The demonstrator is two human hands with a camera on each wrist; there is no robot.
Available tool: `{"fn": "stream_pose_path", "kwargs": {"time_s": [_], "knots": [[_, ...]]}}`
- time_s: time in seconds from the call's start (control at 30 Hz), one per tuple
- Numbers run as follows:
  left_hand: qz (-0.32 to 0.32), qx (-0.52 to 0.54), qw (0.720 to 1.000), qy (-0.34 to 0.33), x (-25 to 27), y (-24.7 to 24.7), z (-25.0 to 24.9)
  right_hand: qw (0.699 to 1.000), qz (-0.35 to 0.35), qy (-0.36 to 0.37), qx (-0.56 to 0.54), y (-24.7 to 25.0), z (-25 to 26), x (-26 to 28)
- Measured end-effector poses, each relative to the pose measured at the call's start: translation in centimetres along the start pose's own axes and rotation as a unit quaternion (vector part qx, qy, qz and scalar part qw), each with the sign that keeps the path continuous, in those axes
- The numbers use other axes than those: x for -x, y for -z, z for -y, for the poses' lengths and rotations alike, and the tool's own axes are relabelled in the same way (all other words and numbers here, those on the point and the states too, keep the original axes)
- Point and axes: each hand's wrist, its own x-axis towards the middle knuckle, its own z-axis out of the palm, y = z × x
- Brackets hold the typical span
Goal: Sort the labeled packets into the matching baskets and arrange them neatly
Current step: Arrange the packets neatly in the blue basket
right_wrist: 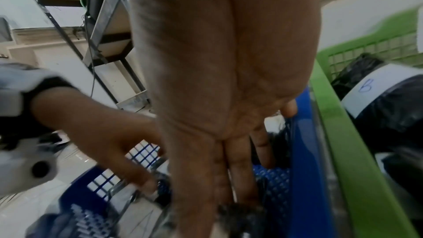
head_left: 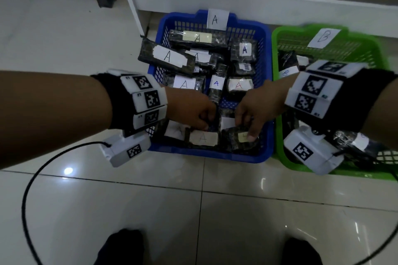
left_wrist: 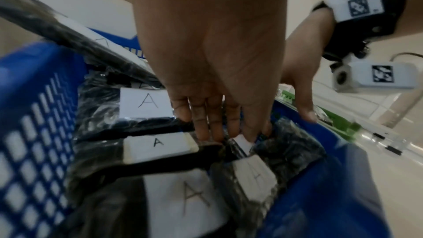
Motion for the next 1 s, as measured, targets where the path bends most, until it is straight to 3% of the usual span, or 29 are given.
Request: {"fn": "stream_pose_path", "kwargs": {"time_s": [0.13,0.27,0.4,0.5,0.67,0.77,0.83,0.93,1.0], "knots": [[-0.074,0.023,0.997,0.000,-2.0,1.4,-1.1,0.997,-0.064,0.031,-0.033,0.4,-0.8,0.5],[-0.064,0.005,0.998,0.019,-3.7,0.8,-2.4,0.979,-0.142,0.012,-0.143,2.3,-3.2,3.5],[-0.036,0.041,0.997,0.049,-5.0,-1.0,-2.6,0.933,-0.204,0.015,-0.296,2.9,-5.3,5.1],[-0.055,0.087,0.994,0.045,-4.8,-0.9,-2.9,0.886,-0.212,0.029,-0.412,2.6,-5.9,4.8],[-0.074,0.115,0.991,-0.011,-3.8,1.1,-3.2,0.849,-0.238,0.021,-0.471,2.5,-5.7,4.3],[-0.068,0.152,0.986,-0.034,-2.4,1.9,-3.0,0.850,-0.225,0.025,-0.475,2.5,-5.1,4.2],[-0.088,0.182,0.979,-0.037,-1.3,1.6,-2.6,0.868,-0.244,0.010,-0.432,2.5,-4.5,4.0],[-0.115,0.208,0.971,-0.005,0.5,0.4,-1.6,0.932,-0.272,-0.058,-0.232,2.5,-3.6,3.4],[-0.111,0.235,0.965,0.022,1.7,-0.6,-1.0,0.957,-0.252,-0.086,-0.119,2.4,-2.9,2.9]]}}
